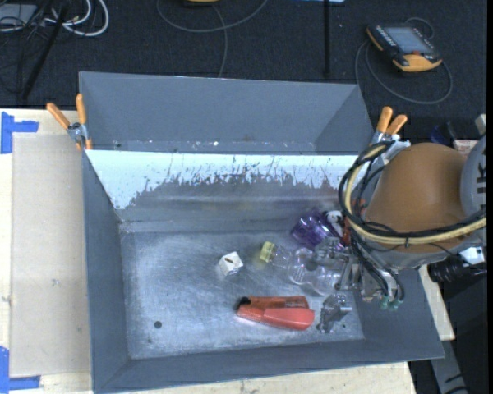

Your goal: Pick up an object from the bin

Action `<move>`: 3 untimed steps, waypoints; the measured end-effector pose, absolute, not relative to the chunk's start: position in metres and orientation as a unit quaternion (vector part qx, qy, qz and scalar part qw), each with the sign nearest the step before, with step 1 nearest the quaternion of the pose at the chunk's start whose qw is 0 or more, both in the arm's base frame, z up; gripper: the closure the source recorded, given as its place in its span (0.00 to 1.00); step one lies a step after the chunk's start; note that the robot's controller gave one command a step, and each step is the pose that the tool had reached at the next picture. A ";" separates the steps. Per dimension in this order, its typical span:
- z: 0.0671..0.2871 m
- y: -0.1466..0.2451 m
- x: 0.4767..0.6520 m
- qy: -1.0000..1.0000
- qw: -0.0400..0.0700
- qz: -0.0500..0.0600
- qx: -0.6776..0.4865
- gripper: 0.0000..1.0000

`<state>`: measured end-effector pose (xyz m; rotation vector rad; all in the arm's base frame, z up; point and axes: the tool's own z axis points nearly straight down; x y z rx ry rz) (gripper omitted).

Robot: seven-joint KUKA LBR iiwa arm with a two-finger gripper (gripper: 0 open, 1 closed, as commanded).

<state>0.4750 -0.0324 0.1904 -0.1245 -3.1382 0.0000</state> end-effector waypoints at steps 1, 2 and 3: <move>0.190 -0.032 0.475 -0.999 0.000 0.000 -0.039 0.00; 0.089 -0.025 0.482 -0.975 -0.006 0.003 0.220 1.00; 0.078 -0.024 0.482 -0.975 -0.016 0.002 0.221 0.00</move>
Offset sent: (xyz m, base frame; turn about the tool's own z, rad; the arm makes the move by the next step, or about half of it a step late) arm -0.0026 0.0066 -0.1204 -0.5241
